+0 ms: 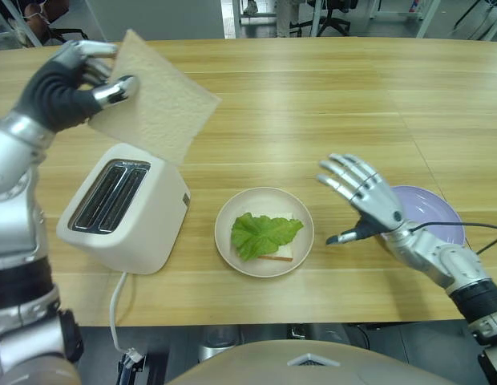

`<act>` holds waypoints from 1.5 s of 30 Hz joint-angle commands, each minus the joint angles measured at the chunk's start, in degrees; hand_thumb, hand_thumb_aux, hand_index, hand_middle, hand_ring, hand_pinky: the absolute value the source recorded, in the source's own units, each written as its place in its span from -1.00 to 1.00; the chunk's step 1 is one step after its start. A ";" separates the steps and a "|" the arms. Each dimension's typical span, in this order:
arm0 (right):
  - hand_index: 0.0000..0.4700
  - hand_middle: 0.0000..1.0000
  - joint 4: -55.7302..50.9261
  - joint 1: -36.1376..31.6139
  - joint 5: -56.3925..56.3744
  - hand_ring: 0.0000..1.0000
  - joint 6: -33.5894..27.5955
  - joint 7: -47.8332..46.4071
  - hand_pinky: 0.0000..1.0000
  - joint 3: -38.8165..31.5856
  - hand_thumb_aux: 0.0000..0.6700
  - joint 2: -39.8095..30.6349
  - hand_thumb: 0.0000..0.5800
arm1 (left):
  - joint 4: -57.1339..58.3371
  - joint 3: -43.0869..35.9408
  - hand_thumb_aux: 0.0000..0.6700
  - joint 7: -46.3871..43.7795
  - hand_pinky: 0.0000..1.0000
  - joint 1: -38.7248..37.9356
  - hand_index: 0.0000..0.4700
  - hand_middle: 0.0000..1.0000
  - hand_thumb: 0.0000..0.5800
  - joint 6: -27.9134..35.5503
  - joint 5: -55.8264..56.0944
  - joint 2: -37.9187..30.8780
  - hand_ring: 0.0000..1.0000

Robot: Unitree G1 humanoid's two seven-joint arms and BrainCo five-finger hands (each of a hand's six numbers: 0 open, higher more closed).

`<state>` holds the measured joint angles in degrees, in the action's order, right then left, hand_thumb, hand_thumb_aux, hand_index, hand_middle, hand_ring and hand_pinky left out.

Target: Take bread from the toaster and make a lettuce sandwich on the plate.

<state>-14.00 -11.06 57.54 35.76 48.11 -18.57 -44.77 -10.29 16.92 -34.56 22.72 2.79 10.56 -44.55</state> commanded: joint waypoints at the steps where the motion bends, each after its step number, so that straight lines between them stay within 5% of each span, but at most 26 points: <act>1: -1.00 -1.00 -1.84 -0.82 -3.82 -1.00 0.75 0.84 -1.00 5.71 -1.00 -2.65 -1.00 | 4.82 -7.43 1.00 -5.18 1.00 4.36 0.96 1.00 1.00 3.23 2.32 2.67 1.00; 13: -1.00 -1.00 1.88 -0.27 -3.01 -1.00 0.03 -0.04 -1.00 10.26 -1.00 -2.88 -1.00 | 26.30 -24.83 1.00 -15.93 1.00 16.26 0.96 1.00 1.00 0.33 -3.34 13.37 1.00; 20: -1.00 -1.00 2.48 -0.40 -2.44 -1.00 -0.18 -0.48 -1.00 10.33 -1.00 -2.15 -1.00 | 39.19 -33.01 1.00 -22.18 1.00 18.39 0.96 1.00 1.00 -7.01 -9.39 17.73 1.00; 33: -1.00 -1.00 1.67 -0.28 0.23 -1.00 -0.09 -1.07 -1.00 8.05 -1.00 -1.28 -1.00 | 62.54 -36.52 1.00 -30.68 1.00 25.66 0.96 1.00 1.00 -21.51 -13.92 24.55 1.00; 45: -1.00 -1.00 1.07 -0.32 0.19 -1.00 -0.14 -0.82 -1.00 7.44 -1.00 -0.58 -1.00 | 70.98 -37.39 1.00 -32.39 1.00 27.69 0.96 1.00 1.00 -31.09 -18.17 28.46 1.00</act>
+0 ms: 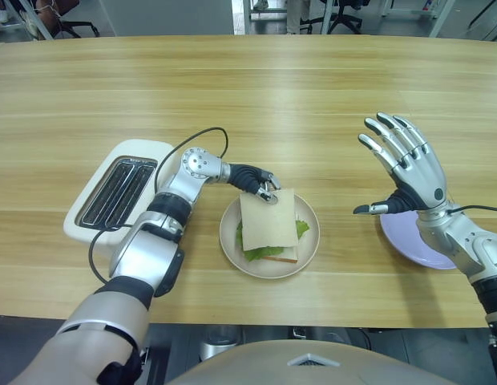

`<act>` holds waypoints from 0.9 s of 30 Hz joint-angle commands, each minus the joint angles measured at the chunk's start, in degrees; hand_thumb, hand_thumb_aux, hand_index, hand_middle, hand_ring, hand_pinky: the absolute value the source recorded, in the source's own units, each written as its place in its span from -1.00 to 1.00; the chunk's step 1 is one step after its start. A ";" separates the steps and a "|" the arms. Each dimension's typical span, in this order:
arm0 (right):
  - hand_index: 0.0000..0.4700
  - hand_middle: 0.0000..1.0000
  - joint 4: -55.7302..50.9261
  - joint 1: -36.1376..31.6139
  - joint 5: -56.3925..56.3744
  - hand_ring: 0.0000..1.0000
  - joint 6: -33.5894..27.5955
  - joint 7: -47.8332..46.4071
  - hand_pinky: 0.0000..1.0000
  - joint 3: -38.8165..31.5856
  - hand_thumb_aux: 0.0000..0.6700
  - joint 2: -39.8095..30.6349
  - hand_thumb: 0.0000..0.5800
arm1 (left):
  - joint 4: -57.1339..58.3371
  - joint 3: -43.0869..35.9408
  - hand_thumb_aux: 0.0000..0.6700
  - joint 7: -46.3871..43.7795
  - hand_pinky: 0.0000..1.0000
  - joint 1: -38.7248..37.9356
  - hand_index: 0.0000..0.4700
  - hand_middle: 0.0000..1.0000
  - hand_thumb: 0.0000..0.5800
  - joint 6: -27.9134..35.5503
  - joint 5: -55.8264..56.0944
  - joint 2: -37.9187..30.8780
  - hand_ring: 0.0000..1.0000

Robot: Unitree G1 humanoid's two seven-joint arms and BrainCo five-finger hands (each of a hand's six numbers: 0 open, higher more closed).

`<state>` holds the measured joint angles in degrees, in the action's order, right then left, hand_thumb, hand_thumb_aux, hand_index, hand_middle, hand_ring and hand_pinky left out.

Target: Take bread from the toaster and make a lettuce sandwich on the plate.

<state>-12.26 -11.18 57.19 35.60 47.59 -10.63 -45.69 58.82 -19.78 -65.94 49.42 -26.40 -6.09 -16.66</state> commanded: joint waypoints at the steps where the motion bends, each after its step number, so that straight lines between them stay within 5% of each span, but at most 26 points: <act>1: -1.00 -1.00 -0.76 -0.24 0.55 -1.00 0.02 -0.31 -1.00 -0.62 -1.00 0.41 -1.00 | 2.33 -0.60 1.00 -0.80 1.00 1.10 0.96 1.00 1.00 -2.02 -1.77 0.88 1.00; 15: -1.00 -1.00 -1.54 -0.43 1.15 -1.00 0.23 -0.19 -1.00 -1.73 -1.00 0.98 -1.00 | 7.07 -2.09 1.00 6.73 0.99 1.60 0.96 0.99 1.00 -6.99 -8.57 2.89 0.99; 16: -1.00 -1.00 -1.58 -0.44 1.23 -1.00 0.22 -0.21 -1.00 -1.87 -1.00 1.04 -1.00 | 7.44 -2.63 1.00 8.50 0.64 1.71 0.96 0.64 1.00 -7.58 -9.75 2.77 0.64; 17: -1.00 -1.00 -1.72 -0.47 1.33 -1.00 0.21 -0.17 -1.00 -1.99 -1.00 1.08 -1.00 | 7.74 -3.19 1.00 9.74 0.64 1.80 0.96 0.64 1.00 -8.25 -10.77 2.65 0.64; 18: -1.00 -1.00 -1.84 -0.48 1.41 -1.00 0.20 -0.13 -1.00 -2.07 -1.00 1.09 -1.00 | 7.98 -3.78 1.00 10.86 -0.44 1.87 0.96 -0.44 1.00 -8.93 -11.83 2.49 -0.44; 19: -1.00 -1.00 -1.94 -0.49 1.45 -1.00 0.21 -0.10 -1.00 -2.11 -1.00 1.09 -1.00 | 8.19 -4.26 1.00 12.02 -0.44 1.94 0.96 -0.44 1.00 -9.53 -12.78 2.34 -0.44; 20: -1.00 -1.00 -2.00 -0.49 1.47 -1.00 0.19 -0.11 -1.00 -2.11 -1.00 1.09 -1.00 | 8.39 -4.83 0.90 13.37 -1.00 2.05 0.86 -1.00 0.99 -10.03 -13.96 2.15 -1.00; 22: -1.00 -1.00 -2.05 -0.48 1.40 -1.00 0.19 -0.18 -1.00 -2.10 -1.00 1.09 -1.00 | 8.69 -5.75 0.25 15.64 -1.00 2.30 0.23 -1.00 0.72 -11.03 -15.81 1.86 -1.00; 24: -1.00 -1.00 -2.12 -0.51 1.32 -1.00 0.24 -0.29 -1.00 -2.14 -1.00 1.10 -1.00 | 8.89 -6.85 0.11 19.06 -1.00 2.69 0.08 -1.00 0.60 -11.99 -18.08 1.47 -1.00; 25: -1.00 -1.00 -2.21 -0.56 1.28 -1.00 0.37 -0.36 -1.00 -2.23 -1.00 1.11 -1.00 | 9.03 -7.14 -1.00 20.56 -1.00 2.88 -1.00 -1.00 -1.00 -12.28 -18.87 1.39 -1.00; 27: -1.00 -1.00 -2.39 -0.56 1.11 -1.00 0.72 -0.29 -1.00 -2.33 -1.00 1.18 -1.00 | 9.36 -7.99 -1.00 23.99 -1.00 3.50 -1.00 -1.00 -1.00 -12.73 -20.70 1.22 -1.00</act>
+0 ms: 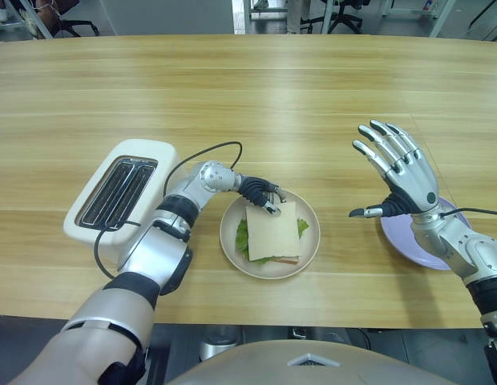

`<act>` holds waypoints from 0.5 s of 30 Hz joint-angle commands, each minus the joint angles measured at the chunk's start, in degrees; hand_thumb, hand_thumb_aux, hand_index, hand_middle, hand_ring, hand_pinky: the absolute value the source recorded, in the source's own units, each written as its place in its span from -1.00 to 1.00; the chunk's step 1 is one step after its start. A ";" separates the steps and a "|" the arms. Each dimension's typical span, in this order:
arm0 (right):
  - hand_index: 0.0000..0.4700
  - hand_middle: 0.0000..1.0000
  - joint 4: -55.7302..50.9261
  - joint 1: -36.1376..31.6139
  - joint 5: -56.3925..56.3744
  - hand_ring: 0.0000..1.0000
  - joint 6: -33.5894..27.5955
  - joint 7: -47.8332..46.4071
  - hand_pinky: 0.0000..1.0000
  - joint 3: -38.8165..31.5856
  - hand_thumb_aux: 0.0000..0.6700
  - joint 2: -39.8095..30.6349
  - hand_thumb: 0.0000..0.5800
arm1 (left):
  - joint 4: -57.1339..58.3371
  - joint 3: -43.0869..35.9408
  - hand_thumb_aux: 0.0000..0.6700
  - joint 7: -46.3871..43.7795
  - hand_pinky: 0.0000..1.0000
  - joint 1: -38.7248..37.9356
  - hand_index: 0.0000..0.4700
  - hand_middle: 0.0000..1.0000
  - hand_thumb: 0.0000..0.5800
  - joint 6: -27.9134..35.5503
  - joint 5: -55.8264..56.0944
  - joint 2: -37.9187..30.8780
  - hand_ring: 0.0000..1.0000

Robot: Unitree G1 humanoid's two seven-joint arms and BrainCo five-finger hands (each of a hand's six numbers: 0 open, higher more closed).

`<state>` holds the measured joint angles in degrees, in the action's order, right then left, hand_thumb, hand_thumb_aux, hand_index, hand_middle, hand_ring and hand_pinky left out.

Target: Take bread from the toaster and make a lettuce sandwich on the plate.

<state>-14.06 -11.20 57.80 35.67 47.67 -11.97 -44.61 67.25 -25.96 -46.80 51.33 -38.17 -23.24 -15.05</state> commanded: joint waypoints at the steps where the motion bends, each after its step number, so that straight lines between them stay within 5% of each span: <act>1: -1.00 -1.00 -0.62 -0.50 0.45 -1.00 0.77 -0.33 -1.00 -1.01 -1.00 0.12 -1.00 | 1.14 -2.02 -1.00 5.94 -1.00 1.82 -1.00 -1.00 -1.00 -1.11 -4.08 -0.39 -1.00; 15: -1.00 -1.00 -0.67 -0.56 0.23 -1.00 1.05 -0.23 -1.00 -0.98 -1.00 0.10 -1.00 | -2.49 -1.27 -1.00 21.25 -1.00 5.35 -1.00 -1.00 -1.00 -3.30 -7.29 -2.85 -1.00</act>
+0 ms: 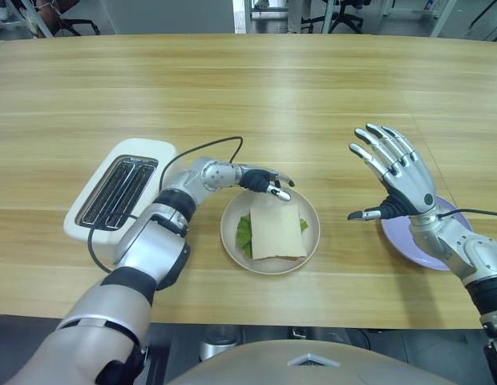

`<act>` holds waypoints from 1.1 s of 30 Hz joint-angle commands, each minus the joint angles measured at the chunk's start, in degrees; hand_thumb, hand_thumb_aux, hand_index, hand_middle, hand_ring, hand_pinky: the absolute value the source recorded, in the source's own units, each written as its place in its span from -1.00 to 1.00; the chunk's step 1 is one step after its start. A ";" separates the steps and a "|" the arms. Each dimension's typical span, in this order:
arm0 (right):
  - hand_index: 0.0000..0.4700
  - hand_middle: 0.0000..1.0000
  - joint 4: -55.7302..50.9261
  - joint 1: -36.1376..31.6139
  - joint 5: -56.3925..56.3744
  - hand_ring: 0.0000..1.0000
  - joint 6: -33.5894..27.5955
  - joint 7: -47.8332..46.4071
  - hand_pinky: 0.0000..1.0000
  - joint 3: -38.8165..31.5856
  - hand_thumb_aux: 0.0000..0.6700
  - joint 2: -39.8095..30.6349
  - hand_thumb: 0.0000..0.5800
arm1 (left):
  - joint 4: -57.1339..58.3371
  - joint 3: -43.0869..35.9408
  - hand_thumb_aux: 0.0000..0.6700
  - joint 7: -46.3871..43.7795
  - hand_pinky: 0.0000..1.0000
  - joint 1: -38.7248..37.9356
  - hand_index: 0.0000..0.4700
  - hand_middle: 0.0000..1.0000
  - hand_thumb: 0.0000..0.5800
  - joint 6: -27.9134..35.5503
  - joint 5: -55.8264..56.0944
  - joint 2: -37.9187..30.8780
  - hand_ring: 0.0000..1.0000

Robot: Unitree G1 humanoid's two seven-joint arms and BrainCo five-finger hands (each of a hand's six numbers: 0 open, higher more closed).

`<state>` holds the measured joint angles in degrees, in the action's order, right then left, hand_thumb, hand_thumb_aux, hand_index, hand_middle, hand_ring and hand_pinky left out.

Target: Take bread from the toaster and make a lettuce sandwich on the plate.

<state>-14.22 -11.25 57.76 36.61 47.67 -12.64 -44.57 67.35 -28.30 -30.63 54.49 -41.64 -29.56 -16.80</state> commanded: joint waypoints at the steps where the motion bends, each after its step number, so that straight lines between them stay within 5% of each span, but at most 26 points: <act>1: -1.00 -1.00 -0.52 -0.47 0.24 -1.00 0.11 -0.11 -1.00 -0.26 -1.00 0.09 -1.00 | -3.53 1.73 -1.00 7.15 -1.00 2.60 -1.00 -1.00 -1.00 0.63 -0.87 -1.57 -1.00; 5: -1.00 -1.00 -0.39 -0.45 -1.64 -1.00 0.90 -0.47 -1.00 0.28 -1.00 0.70 -1.00 | -11.96 6.70 -1.00 13.74 -1.00 1.48 -1.00 -1.00 -1.00 1.94 1.74 -4.86 -1.00; 11: -1.00 -1.00 -0.51 0.04 -4.81 -1.00 2.42 -1.46 -1.00 0.77 -1.00 1.69 -1.00 | -38.53 19.32 -1.00 12.49 -1.00 -11.21 -1.00 -1.00 -1.00 9.85 17.05 -7.90 -1.00; 16: -1.00 -1.00 -1.83 -0.70 -11.25 -1.00 8.33 -8.05 -1.00 -1.44 -1.00 2.80 -1.00 | -69.79 28.18 -1.00 2.53 -1.00 -30.59 -1.00 -1.00 -1.00 24.20 42.69 -12.15 -1.00; 21: -1.00 -1.00 -3.82 0.40 -27.09 -1.00 16.74 -27.16 -1.00 -8.45 -1.00 3.05 -1.00 | -88.65 31.79 -1.00 -11.65 -1.00 -54.86 -1.00 -1.00 -1.00 24.84 52.53 -24.35 -1.00; 22: -0.39 -1.00 -3.11 1.11 -31.61 -1.00 17.42 -31.13 -1.00 -9.44 -0.37 2.69 0.06 | -90.69 33.73 -1.00 -13.43 -1.00 -58.57 -1.00 -1.00 -1.00 25.21 54.79 -26.08 -1.00; 23: 0.96 -0.55 -2.48 1.68 -34.68 -0.55 17.82 -34.01 -0.55 -9.78 1.00 2.46 1.00 | -91.95 35.07 -0.74 -14.54 0.15 -60.81 -0.75 0.15 -0.52 25.59 56.41 -27.15 0.15; 24: 0.96 -0.55 -1.12 2.43 -37.99 -0.55 18.27 -37.19 -0.55 -10.63 1.00 1.62 1.00 | -93.33 37.13 -0.74 -16.28 0.15 -63.90 -0.75 0.15 -0.52 26.35 59.16 -28.34 0.15; 25: 0.96 1.00 0.36 3.31 -42.34 1.00 18.18 -41.30 1.00 -11.84 1.00 0.51 1.00 | -94.34 39.21 1.00 -18.39 1.00 -66.98 0.96 1.00 1.00 26.90 61.86 -29.36 1.00; 29: 0.96 1.00 6.35 6.72 -56.39 1.00 15.19 -56.30 1.00 -15.25 1.00 -3.73 1.00 | -96.43 43.70 1.00 -29.81 1.00 -80.58 0.96 1.00 1.00 29.05 67.81 -33.25 1.00; 33: 0.96 1.00 9.22 8.84 -63.98 1.00 11.40 -67.67 1.00 -15.64 1.00 -5.88 1.00 | -96.09 43.38 1.00 -32.35 1.00 -84.54 0.96 1.00 1.00 30.16 65.53 -33.59 1.00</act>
<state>-6.54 -2.95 -2.88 50.13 -15.04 -27.93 -49.75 -28.57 14.82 -61.83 -29.90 -12.42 37.19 -50.06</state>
